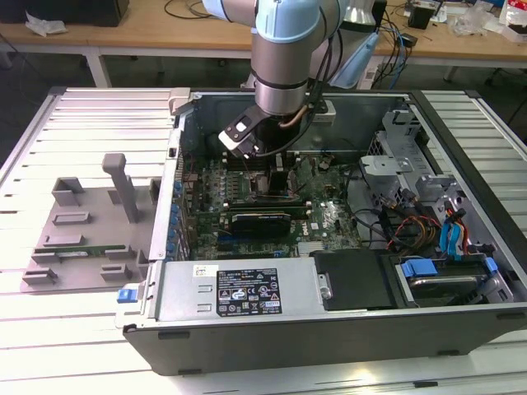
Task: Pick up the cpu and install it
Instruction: 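Place the cpu into insertion slot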
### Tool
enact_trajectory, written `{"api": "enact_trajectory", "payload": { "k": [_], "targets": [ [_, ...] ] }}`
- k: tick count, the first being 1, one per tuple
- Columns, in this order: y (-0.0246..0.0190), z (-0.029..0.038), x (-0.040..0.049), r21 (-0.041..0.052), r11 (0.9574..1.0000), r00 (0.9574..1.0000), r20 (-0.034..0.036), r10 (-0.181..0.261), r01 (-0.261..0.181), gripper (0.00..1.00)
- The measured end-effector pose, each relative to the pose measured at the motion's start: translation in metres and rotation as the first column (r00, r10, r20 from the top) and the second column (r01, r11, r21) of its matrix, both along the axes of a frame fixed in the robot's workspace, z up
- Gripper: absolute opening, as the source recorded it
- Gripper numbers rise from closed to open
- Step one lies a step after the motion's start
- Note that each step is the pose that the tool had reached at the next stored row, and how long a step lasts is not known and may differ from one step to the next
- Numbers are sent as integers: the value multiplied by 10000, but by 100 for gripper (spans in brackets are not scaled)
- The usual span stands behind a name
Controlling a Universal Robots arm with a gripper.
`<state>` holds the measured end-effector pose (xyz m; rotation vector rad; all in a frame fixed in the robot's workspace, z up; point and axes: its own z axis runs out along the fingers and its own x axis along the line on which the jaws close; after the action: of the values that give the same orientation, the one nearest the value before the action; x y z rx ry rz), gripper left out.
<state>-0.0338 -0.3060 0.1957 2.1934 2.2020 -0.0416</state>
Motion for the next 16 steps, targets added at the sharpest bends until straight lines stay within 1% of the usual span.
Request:
{"api": "enact_trajectory", "payload": {
  "k": [3,6,8,9,10,11,13,14,15,16],
  "targets": [
    [2,8,0,-4,10000,10000,-1,-1,1,62],
    [1,74,0,-4,10000,10000,-1,-1,1,62],
    [1,88,0,8,10000,10000,0,0,0,62],
    [1,113,0,13,10000,10000,-1,-1,1,62],
    [2,176,0,15,10000,10000,0,-1,1,62],
    [2,215,0,15,10000,10000,0,0,0,60],
    [-2,228,0,28,10000,10000,1,3,-3,47],
    [-15,228,-1,41,10000,10000,0,14,-14,35],
    [-30,228,-1,45,10000,10000,0,31,-31,29],
    [-56,228,-2,44,10000,10000,0,67,-67,23]
  ]
}}
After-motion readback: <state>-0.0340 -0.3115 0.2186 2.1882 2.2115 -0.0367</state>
